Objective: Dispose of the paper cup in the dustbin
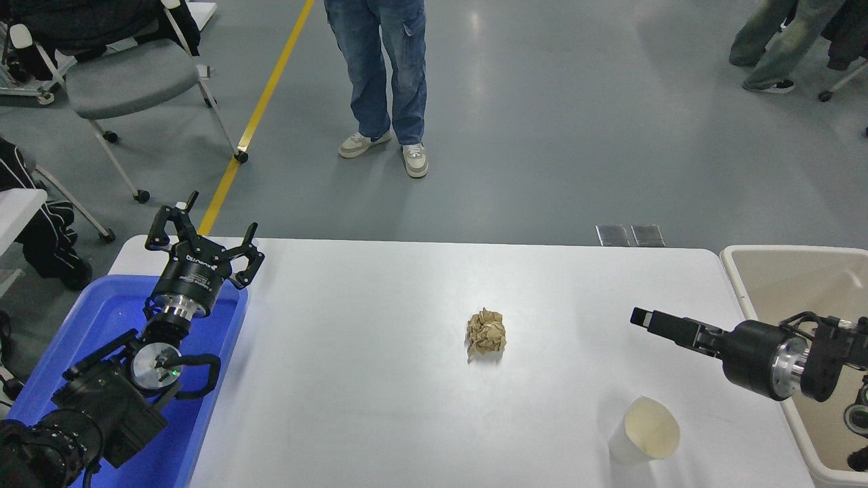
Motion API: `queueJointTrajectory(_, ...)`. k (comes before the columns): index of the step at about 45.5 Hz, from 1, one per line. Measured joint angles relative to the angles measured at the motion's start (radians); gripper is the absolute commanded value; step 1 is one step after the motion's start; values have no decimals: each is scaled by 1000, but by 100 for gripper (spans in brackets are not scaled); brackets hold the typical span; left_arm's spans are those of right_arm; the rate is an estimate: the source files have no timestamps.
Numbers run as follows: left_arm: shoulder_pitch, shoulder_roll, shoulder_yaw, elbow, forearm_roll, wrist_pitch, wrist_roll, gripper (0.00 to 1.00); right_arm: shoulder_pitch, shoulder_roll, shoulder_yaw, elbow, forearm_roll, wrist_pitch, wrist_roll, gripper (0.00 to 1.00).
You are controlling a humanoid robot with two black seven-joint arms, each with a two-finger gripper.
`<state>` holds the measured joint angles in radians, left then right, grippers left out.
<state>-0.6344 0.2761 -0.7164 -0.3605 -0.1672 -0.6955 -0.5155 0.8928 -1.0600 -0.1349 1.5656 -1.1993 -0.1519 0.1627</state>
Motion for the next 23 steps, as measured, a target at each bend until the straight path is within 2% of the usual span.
queueJointTrajectory(10, 0, 0, 0, 0, 0, -2, 0, 100, 44, 3, -173, -5, -183, -12, 0, 100)
queueJointTrajectory(23, 0, 0, 0, 0, 0, -2, 0, 100, 47, 67, -245, -65, -251, -36, 1, 100)
